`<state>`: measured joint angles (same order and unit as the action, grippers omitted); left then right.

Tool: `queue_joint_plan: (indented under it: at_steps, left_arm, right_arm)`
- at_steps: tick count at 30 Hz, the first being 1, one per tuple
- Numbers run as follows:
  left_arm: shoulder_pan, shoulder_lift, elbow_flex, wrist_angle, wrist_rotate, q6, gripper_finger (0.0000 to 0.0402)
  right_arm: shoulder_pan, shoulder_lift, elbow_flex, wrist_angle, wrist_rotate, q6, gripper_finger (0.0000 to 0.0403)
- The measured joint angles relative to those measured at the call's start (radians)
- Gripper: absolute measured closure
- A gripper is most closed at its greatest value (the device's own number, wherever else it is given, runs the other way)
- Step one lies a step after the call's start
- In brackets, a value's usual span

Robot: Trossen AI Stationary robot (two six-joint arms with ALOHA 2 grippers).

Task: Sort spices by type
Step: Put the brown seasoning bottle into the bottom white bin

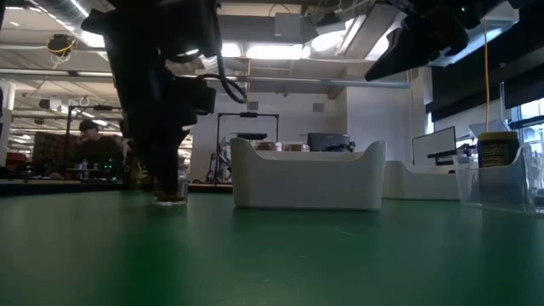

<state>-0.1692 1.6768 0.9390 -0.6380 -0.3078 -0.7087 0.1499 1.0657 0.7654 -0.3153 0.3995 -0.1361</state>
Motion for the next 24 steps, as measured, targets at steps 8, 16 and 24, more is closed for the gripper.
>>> queue_joint_plan:
  at_steps: [8,16,24]
  left_arm:
    - [0.0,-0.004,0.033,-0.047,0.004,0.06,0.0222]
    - [0.0,-0.088,0.189,-0.127,-0.041,0.096,0.0217]
    - [0.02,-0.119,0.267,0.094,-0.11,0.238,0.0198]
  right_arm:
    - [0.0,0.0,0.0,0.0,0.0,0.0,0.0388]
    - [0.0,0.0,0.0,0.002,0.0,-0.003,0.0388]
    - [0.0,0.0,0.0,0.002,0.0,-0.003,0.0388]
